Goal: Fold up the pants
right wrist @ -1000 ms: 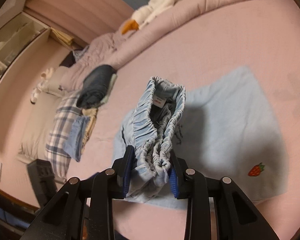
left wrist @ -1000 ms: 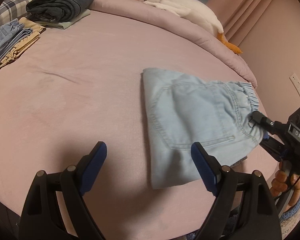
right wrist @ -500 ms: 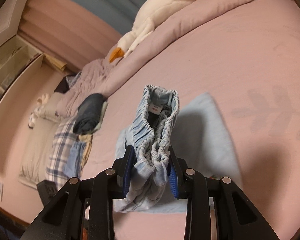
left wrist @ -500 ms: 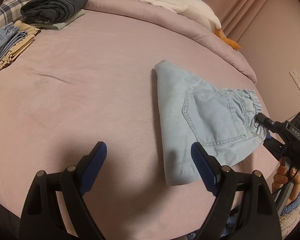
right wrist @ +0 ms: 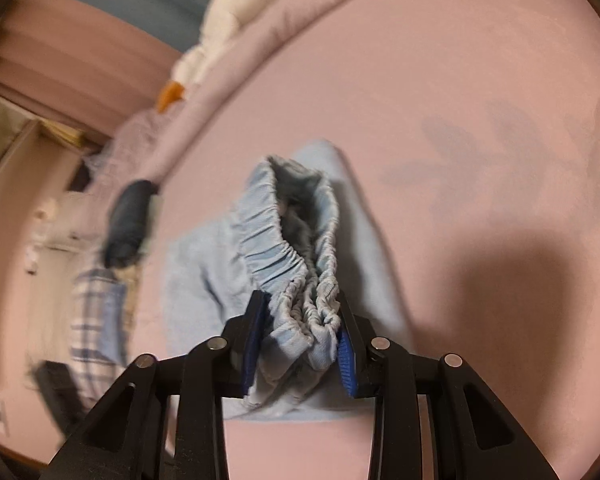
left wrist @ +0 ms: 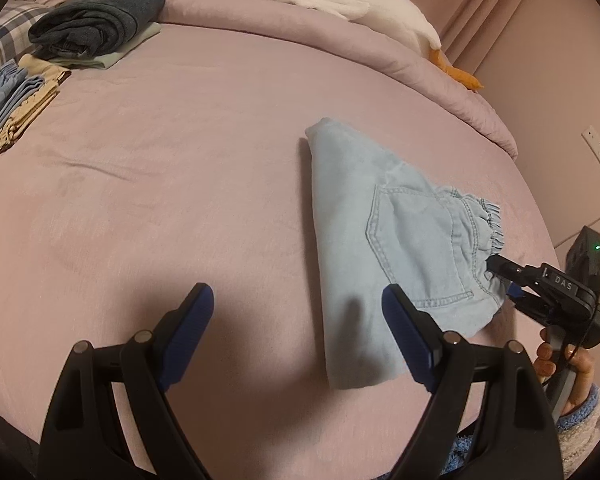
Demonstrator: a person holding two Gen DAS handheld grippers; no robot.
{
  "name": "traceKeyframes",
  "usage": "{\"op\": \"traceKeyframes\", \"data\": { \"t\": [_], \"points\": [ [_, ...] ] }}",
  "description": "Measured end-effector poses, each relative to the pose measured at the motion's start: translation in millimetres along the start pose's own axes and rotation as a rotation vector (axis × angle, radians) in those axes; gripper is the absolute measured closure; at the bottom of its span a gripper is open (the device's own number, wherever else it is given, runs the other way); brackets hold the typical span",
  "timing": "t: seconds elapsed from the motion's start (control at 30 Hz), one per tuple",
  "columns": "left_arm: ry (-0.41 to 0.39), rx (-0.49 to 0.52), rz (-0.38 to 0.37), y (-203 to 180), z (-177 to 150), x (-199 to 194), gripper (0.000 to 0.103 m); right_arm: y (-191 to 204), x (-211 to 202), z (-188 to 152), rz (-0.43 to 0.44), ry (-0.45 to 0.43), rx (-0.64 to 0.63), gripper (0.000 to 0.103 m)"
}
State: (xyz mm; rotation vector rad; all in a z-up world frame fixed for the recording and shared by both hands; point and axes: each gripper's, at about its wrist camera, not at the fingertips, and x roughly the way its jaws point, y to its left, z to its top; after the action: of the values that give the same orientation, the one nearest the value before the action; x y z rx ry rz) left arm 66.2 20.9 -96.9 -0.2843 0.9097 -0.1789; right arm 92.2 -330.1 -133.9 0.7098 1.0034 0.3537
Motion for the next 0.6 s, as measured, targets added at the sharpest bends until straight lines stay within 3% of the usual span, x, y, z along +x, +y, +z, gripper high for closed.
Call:
{"op": "traceKeyframes", "data": {
  "t": [0.07, 0.17, 0.27, 0.37, 0.5, 0.57, 0.6],
  "points": [
    [-0.009, 0.006, -0.002, -1, 3, 0, 0.017, 1, -2, 2, -0.009, -0.001, -0.008, 0.066],
    [-0.023, 0.021, -0.005, -7, 9, 1, 0.017, 12, -10, 5, -0.094, -0.02, -0.09, 0.053],
    [-0.039, 0.045, -0.007, -15, 17, 4, 0.018, 35, -27, 2, -0.194, -0.116, -0.222, 0.048],
    [-0.057, 0.082, -0.014, -25, 26, 7, 0.019, 43, -38, -2, -0.15, -0.186, -0.289, 0.048],
    [-0.063, 0.145, -0.026, -39, 39, 16, 0.039, 65, -36, -15, -0.09, -0.204, -0.431, 0.048],
    [-0.056, 0.166, -0.034, -43, 45, 23, 0.051, 77, -26, -23, -0.061, -0.167, -0.512, 0.048],
    [-0.053, 0.177, -0.039, -45, 48, 27, 0.059, 84, -19, -30, -0.029, -0.128, -0.553, 0.054]
  ]
}}
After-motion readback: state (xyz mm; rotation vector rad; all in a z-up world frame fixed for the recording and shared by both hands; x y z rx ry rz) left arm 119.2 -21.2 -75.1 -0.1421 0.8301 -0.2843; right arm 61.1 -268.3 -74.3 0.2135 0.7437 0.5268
